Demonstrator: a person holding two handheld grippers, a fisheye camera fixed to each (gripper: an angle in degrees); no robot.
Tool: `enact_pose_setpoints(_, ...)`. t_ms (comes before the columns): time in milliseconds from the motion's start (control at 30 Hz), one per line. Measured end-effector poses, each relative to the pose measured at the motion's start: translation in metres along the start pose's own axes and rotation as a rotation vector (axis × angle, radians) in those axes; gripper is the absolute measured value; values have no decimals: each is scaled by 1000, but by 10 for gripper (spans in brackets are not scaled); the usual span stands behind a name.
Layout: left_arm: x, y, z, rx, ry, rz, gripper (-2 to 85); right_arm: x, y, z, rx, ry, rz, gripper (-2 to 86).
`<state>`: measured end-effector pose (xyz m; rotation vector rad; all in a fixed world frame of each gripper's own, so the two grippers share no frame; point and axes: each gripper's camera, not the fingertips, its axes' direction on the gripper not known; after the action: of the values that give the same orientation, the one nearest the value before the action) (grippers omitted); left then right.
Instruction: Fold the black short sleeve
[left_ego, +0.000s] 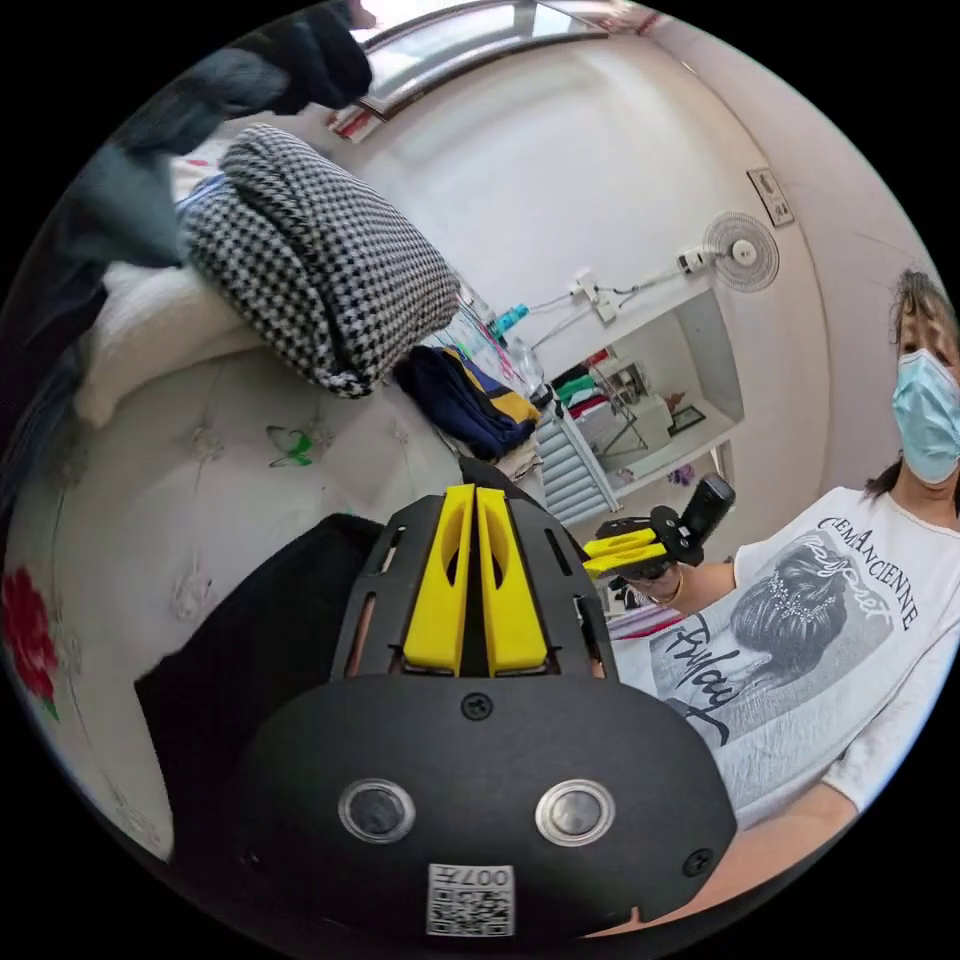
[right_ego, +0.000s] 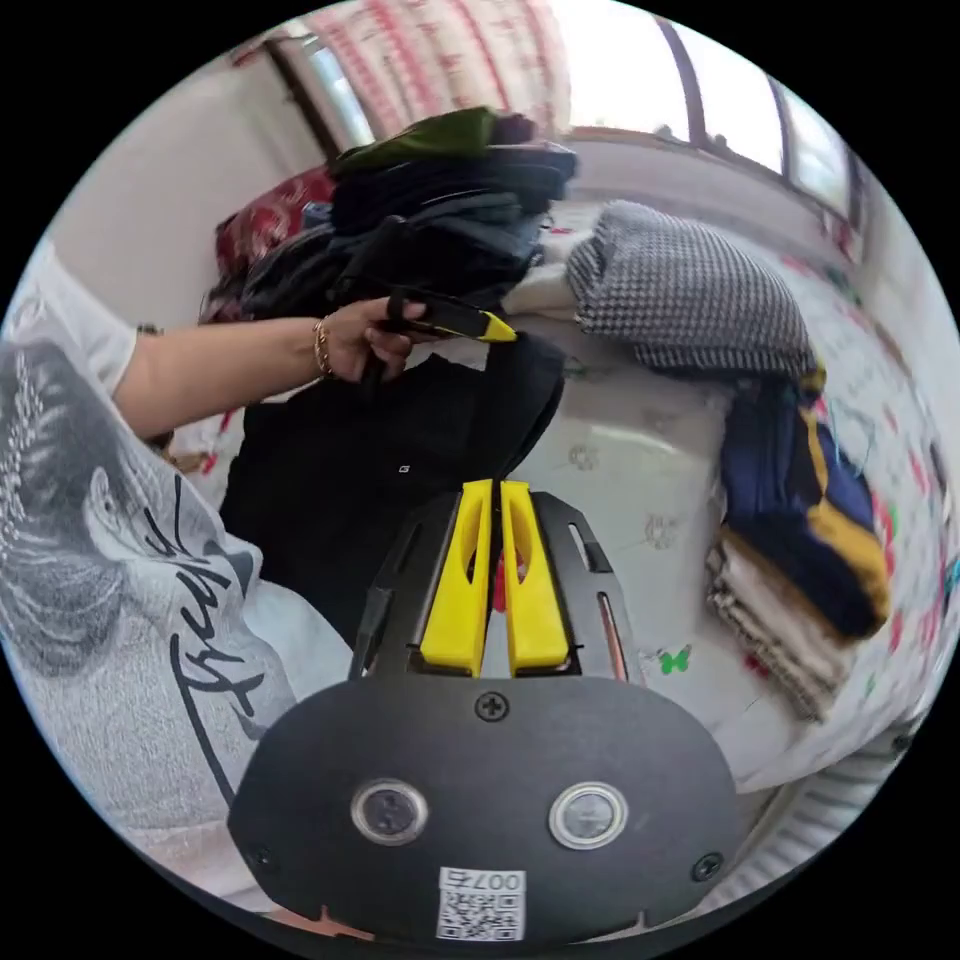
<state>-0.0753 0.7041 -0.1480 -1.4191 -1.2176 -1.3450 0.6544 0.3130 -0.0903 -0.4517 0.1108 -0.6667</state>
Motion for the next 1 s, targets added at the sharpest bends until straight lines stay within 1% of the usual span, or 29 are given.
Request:
enact_pose_setpoints(33, -6, 15, -13, 37, 1, -19, -9, -11, -3, 0, -7, 19, -51, -2)
enact_pose_setpoints(100, -12, 40, -28, 77, -12, -44, -9, -50, -11, 5, -37, 42, -219, -2)
enact_pose_setpoints(167, -22, 77, -43, 115, -27, -92, -8, -72, -13, 16, -64, 14, -288, -2)
enact_pose_setpoints(200, -25, 87, -46, 118, -28, -109, -8, -84, -13, 27, -95, -12, -318, -1)
enact_pose_setpoints(333, -50, 160, -62, 130, -93, -284, 6, -110, -10, 66, -221, -59, -379, 0)
enact_pose_setpoints(467, -55, 205, -75, 189, -132, -371, 70, -128, -7, 90, -301, -68, -431, 1)
enact_pose_setpoints(533, -55, 212, -70, 181, -136, -380, 84, -131, -7, 95, -320, -66, -433, 2)
enact_pose_setpoints(633, -56, 211, -46, 98, -158, -370, 89, -128, -9, 103, -357, -74, -410, 3)
enact_pose_setpoints(700, -58, 210, -27, 20, -213, -378, 71, -124, -10, 105, -375, -100, -384, 6)
enact_pose_setpoints(733, -58, 212, -20, 1, -267, -373, 33, -122, -11, 105, -379, -105, -376, 6)
enact_pose_setpoints(767, -58, 216, -18, -9, -328, -386, 15, -121, -12, 102, -378, -119, -368, 7)
enact_pose_setpoints(900, -52, 233, -18, 13, -325, -371, 44, -115, -17, 93, -388, -152, -349, 10)
enact_pose_setpoints(1000, -26, 266, -36, 85, -343, -362, 55, -108, -25, 77, -355, -163, -309, 12)
